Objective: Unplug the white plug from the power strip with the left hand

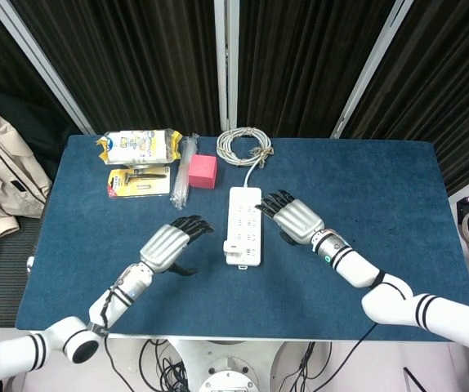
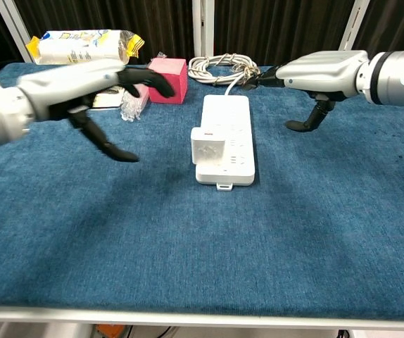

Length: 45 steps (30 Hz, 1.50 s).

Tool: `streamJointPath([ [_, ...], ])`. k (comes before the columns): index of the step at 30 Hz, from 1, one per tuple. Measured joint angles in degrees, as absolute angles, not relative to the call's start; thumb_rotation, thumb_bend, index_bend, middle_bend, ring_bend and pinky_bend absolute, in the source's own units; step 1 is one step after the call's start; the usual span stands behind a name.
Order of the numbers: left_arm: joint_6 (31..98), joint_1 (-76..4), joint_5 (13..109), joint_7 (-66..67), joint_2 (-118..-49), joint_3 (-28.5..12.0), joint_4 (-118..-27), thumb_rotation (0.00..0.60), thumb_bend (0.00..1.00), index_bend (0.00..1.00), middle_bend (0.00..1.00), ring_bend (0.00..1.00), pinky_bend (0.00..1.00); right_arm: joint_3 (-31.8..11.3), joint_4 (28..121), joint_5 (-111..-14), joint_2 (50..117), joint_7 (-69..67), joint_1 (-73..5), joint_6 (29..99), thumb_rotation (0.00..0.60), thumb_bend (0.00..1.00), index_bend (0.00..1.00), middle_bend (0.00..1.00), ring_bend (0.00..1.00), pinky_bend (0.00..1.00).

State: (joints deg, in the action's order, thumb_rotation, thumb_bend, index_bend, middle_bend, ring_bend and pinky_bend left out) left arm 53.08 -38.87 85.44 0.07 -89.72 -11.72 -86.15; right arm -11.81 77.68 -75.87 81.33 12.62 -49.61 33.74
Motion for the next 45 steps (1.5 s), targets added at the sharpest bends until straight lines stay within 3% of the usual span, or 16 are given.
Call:
streamJointPath([
  [7, 48.5, -45.4, 82.3, -0.3, -96.6, -13.9, -80.5, 0.600, 0.13, 0.23, 0.21, 0.13, 0.26, -11.0, 73.1, -72.4, 84.5, 15.2, -53.1, 31.2, 0.600, 0.39, 0.03, 0.12, 0.00, 0.00],
  [12, 46.1, -48.0, 80.4, -2.3, -99.2, -14.3, -79.0, 0.600, 0.16, 0.27, 0.25, 0.17, 0.35, -10.1, 71.8, -71.0, 85.8, 15.8, -54.4, 30.7, 0.600, 0.39, 0.06, 0.13, 0.00, 0.00],
  [17, 46.1, -49.5, 80.6, -5.2, -101.4, -14.2, -75.7, 0.600, 0.20, 0.31, 0.28, 0.20, 0.41, -9.3, 71.2, -70.5, 86.0, 15.3, -54.8, 30.9, 0.600, 0.39, 0.12, 0.13, 0.00, 0.00],
  [25, 47.1, -51.6, 81.1, -1.8, -104.2, -12.8, -70.0, 0.600, 0.25, 0.37, 0.33, 0.25, 0.47, -8.4, 70.4, -69.7, 86.4, 14.9, -55.6, 31.1, 0.600, 0.39, 0.12, 0.13, 0.00, 0.00],
  [34, 48.8, -52.6, 82.5, -0.4, -105.3, -11.1, -66.5, 0.600, 0.37, 0.45, 0.45, 0.39, 0.62, -7.3, 69.5, -68.9, 87.0, 14.9, -56.3, 31.1, 0.600, 0.45, 0.13, 0.14, 0.00, 0.00],
  [45, 51.9, -53.7, 86.3, -2.4, -105.8, -9.1, -62.7, 0.600, 0.45, 0.60, 0.67, 0.60, 0.82, -6.1, 69.7, -68.3, 86.9, 15.5, -56.5, 31.6, 0.600, 0.45, 0.13, 0.15, 0.00, 0.00],
])
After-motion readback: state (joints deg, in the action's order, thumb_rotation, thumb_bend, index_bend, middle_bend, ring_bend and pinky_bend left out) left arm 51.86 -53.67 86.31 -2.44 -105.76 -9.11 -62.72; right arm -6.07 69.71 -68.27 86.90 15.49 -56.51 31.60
